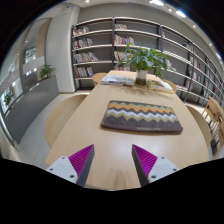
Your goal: Fold towel
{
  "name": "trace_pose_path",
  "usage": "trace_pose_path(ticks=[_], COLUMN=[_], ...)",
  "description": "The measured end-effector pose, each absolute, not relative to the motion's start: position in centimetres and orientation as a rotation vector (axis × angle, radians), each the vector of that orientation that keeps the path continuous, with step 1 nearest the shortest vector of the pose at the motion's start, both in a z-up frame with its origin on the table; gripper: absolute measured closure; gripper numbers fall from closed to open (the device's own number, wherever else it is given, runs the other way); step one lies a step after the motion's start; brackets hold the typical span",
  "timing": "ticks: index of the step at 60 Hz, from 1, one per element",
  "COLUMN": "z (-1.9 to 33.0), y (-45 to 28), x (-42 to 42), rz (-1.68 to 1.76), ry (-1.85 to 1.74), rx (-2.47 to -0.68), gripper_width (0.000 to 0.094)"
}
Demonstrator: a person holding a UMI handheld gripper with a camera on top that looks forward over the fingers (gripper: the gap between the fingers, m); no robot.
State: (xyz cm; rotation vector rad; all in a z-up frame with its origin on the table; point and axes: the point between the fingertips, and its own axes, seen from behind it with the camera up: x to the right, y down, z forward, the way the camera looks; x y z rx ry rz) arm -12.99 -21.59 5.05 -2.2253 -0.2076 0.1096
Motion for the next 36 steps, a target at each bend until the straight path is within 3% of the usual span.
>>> trace_pose_path(ticks=[15, 25, 31, 33, 35, 36], z=[2.9, -0.1, -0.3, -0.3, -0.2, -0.3], y=[-7.1, -2.3, -1.6, -1.7, -2.0, -1.6], x=[-17.9, -18.4, -17.9, -17.4, -16.7, -16.3], rz=[0.065, 0.036, -0.022, -0.041, -0.074, -0.089], ry=[-0.175, -0.158, -0.178, -0.144, -0.123, -0.123], rx=[-2.247, -2.303, -2.302, -2.307, -2.305, -2.302], gripper_width=[0.02, 0.0243, 0.036, 0.0428, 0.0585, 0.0612])
